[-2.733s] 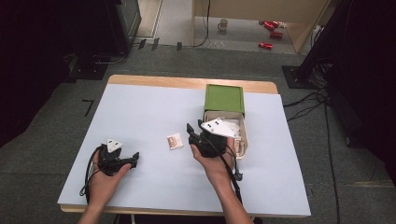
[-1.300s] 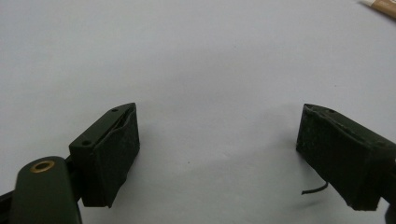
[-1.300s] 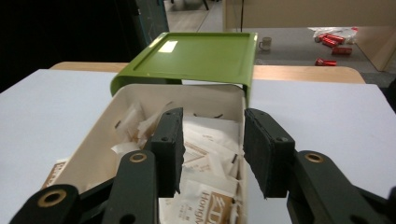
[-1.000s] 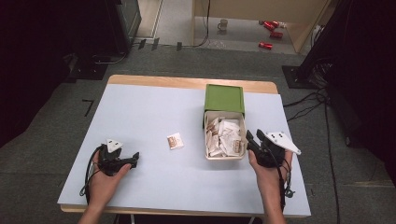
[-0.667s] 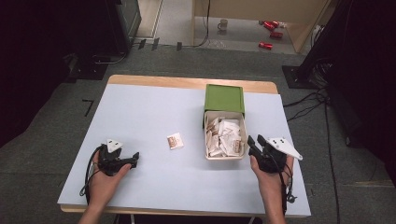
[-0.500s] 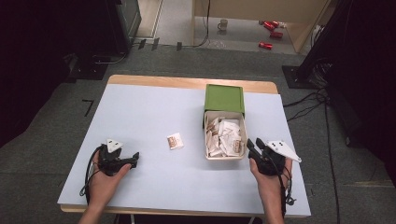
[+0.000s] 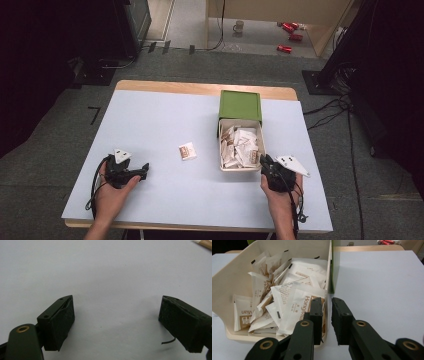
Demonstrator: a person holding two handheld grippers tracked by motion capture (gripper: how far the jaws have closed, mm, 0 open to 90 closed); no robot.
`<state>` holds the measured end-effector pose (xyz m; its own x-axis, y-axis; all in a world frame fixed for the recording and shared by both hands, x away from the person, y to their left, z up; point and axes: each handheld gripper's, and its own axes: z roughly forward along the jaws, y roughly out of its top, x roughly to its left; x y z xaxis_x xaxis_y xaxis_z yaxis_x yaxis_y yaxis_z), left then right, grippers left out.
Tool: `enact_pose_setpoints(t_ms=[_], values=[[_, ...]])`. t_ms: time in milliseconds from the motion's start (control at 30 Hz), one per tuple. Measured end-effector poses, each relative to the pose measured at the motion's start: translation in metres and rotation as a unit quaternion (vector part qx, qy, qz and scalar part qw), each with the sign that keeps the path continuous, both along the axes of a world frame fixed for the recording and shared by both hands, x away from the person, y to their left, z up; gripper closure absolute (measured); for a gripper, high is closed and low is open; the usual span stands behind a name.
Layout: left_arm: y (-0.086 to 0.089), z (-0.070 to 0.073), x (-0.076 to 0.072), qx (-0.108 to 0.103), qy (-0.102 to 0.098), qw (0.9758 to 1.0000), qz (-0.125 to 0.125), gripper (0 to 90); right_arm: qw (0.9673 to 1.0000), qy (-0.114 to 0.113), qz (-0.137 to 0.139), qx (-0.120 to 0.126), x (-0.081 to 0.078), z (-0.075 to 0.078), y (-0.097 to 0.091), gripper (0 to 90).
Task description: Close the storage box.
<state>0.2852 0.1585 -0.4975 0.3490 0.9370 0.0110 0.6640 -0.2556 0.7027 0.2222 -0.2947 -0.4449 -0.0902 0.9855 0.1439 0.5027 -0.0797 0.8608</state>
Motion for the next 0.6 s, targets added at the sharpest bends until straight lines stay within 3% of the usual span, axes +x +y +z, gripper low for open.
enact_pose_setpoints(t_ms=[233, 467, 600], values=[[0.0, 0.0, 0.0, 0.0, 0.0, 1.0, 0.0, 13.8, 0.9999, 0.004, -0.012, -0.002, 0.005, -0.012, 0.004, 84.4], [0.0, 0.0, 0.0, 0.0, 0.0, 1.0, 0.0, 13.8, 0.9996, 0.004, -0.028, -0.001, 0.006, -0.013, 0.008, 88.1], [0.0, 0.0, 0.0, 0.0, 0.0, 1.0, 0.0, 13.8, 0.9991, 0.001, -0.042, -0.013, 0.006, -0.013, 0.013, 89.8]])
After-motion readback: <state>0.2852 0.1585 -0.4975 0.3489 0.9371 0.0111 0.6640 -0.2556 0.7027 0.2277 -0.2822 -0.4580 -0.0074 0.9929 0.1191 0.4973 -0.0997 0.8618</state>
